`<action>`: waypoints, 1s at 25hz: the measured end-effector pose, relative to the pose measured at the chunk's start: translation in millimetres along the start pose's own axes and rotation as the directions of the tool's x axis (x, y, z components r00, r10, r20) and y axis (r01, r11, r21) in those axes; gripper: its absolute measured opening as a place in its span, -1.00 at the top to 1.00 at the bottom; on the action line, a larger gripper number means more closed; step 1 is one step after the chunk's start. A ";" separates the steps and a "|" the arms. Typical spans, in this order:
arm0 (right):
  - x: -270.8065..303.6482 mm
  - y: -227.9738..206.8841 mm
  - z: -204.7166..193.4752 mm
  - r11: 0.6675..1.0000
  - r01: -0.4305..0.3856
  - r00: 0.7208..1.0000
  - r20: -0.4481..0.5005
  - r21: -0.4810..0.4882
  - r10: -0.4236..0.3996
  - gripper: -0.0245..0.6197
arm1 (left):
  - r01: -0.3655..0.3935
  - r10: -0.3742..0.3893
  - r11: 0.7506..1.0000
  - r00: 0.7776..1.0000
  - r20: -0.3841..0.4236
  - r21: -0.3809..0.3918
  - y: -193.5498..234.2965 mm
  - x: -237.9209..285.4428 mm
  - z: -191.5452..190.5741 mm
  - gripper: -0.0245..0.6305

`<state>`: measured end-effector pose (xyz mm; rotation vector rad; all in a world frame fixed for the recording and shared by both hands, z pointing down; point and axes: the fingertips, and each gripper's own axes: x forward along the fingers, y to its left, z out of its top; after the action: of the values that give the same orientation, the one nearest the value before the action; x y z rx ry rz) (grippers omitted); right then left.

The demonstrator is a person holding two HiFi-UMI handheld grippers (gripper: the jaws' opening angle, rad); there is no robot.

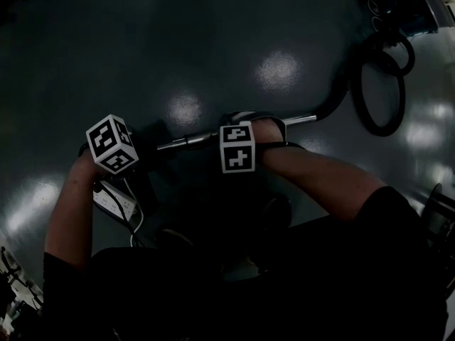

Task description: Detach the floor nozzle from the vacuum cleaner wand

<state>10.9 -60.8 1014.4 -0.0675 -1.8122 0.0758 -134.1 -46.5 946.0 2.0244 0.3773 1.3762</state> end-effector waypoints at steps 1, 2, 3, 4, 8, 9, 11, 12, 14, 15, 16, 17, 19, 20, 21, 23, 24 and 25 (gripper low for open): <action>0.0 0.4 -1.2 1.000 -0.012 1.000 0.001 0.013 0.012 0.50 | -0.065 0.066 0.996 0.998 -0.008 0.057 5.1 0.2 0.9 0.46; -0.3 0.3 -3.5 0.999 -0.024 1.000 0.002 0.028 0.024 0.50 | -0.158 0.162 0.977 0.987 -0.017 0.141 12.8 0.1 3.0 0.46; -0.3 -0.3 -6.9 0.998 -0.033 0.999 0.002 0.047 0.033 0.50 | -0.269 0.282 0.931 0.959 -0.021 0.246 22.8 -0.5 6.3 0.46; -0.2 -1.8 -11.0 0.997 -0.040 0.999 0.002 0.067 0.040 0.50 | -0.381 0.413 0.853 0.911 -0.015 0.358 34.2 -1.8 10.7 0.47; 1.5 -13.6 -22.9 0.992 -0.041 0.999 -0.008 0.117 0.042 0.50 | -0.596 0.703 0.558 0.709 0.052 0.578 69.2 -7.2 24.2 0.45; 2.8 -15.0 -23.7 0.993 -0.036 0.999 -0.014 0.116 0.038 0.50 | -0.591 0.684 0.599 0.728 0.039 0.541 70.9 -5.9 21.1 0.48; 6.7 -15.3 -27.3 0.994 -0.016 0.999 -0.037 0.105 0.020 0.50 | -0.493 0.530 0.802 0.848 -0.021 0.337 66.3 -3.1 5.2 0.48; 8.3 -14.8 -30.8 0.995 -0.005 0.999 -0.051 0.099 0.010 0.50 | -0.400 0.408 0.899 0.913 -0.008 0.179 61.3 -4.5 -1.8 0.48; 9.9 -13.7 -37.1 0.996 0.007 0.998 -0.062 0.088 -0.001 0.50 | -0.234 0.245 0.968 0.957 0.155 -0.086 56.6 -15.1 -4.1 0.48; 10.5 -13.5 -39.1 0.996 0.008 0.998 -0.062 0.086 -0.002 0.50 | -0.232 0.257 0.964 0.939 0.229 -0.130 61.8 -20.7 -2.9 0.48; 11.8 -14.0 -40.5 0.996 0.010 0.998 -0.061 0.086 -0.004 0.50 | -0.296 0.314 0.949 0.918 0.244 -0.106 71.3 -22.7 -4.2 0.48; 14.2 -15.2 -41.4 0.996 0.014 0.998 -0.064 0.088 -0.009 0.50 | -0.394 0.390 0.919 0.900 0.196 -0.018 81.8 -19.8 -9.5 0.48; 21.8 -17.2 -42.7 0.995 0.029 0.997 -0.079 0.093 -0.022 0.50 | -0.531 0.547 0.803 0.837 0.022 0.271 98.2 -5.1 -24.3 0.48; 26.7 -16.6 -43.6 0.995 0.035 0.996 -0.090 0.094 -0.026 0.50 | -0.543 0.611 0.732 0.790 -0.045 0.412 103.7 3.3 -29.8 0.48; 32.0 -15.1 -44.9 0.995 0.036 0.995 -0.101 0.092 -0.027 0.50 | -0.528 0.656 0.671 0.750 -0.086 0.521 107.8 11.5 -33.0 0.48; 42.3 -10.5 -47.2 0.996 0.033 0.993 -0.116 0.082 -0.023 0.50 | -0.484 0.687 0.611 0.718 -0.115 0.627 112.5 27.0 -34.3 0.48; 47.0 -8.1 -47.8 0.997 0.030 0.993 -0.119 0.076 -0.021 0.50 | -0.475 0.685 0.610 0.718 -0.121 0.634 114.1 33.4 -34.9 0.48; 51.3 -6.1 -47.9 0.997 0.030 0.993 -0.120 0.071 -0.021 0.50 | -0.475 0.682 0.618 0.720 -0.127 0.626 115.8 38.1 -36.4 0.49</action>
<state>45.0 -61.7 1075.9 0.0026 -1.6894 0.1168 -165.5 -98.5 1057.8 2.5047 0.2878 2.2948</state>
